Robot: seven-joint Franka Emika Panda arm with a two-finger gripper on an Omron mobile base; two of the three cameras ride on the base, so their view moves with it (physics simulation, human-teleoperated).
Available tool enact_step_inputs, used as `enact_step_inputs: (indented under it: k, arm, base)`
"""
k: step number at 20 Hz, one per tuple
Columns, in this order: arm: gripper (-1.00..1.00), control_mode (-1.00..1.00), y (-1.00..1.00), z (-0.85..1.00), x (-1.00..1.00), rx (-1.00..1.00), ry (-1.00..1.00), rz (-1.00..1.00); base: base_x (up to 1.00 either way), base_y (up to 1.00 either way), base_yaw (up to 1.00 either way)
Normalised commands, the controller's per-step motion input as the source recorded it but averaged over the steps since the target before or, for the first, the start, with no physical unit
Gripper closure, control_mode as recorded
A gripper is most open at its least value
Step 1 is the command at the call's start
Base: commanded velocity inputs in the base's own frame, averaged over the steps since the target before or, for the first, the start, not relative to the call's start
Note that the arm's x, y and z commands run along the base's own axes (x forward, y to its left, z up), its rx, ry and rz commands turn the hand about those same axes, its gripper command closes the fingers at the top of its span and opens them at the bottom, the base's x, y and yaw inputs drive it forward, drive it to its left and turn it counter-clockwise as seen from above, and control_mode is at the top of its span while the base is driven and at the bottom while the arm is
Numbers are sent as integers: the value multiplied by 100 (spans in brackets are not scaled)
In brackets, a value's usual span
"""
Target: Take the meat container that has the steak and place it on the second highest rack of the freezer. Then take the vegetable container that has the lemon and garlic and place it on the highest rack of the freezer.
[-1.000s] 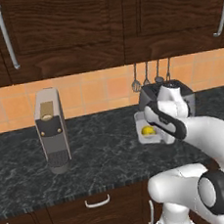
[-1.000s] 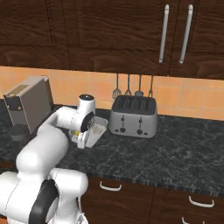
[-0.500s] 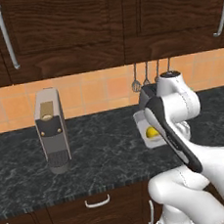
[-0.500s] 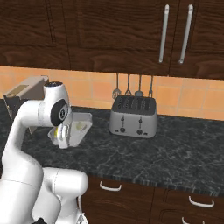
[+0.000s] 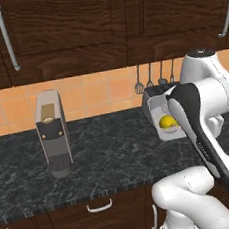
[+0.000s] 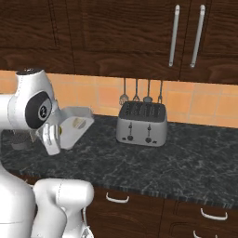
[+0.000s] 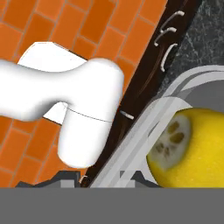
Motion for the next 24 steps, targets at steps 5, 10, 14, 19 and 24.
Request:
enact_step_inputs:
  k: [5,10,14,19,24]
  arm:
    - [100,-100,-3,84,-27,1,-1,9]
    - [100,-100,1,11,4,0,-16,0]
    - [100,-100,-4,18,-5,0,-24,1]
    - [100,-100,-5,1,-5,5,-11,1]
    - [100,-100,0,2,-8,3,-7,0]
  base:
    - [0,0,0]
    - [0,0,0]
    - [0,0,0]
    - [0,0,0]
    - [0,0,0]
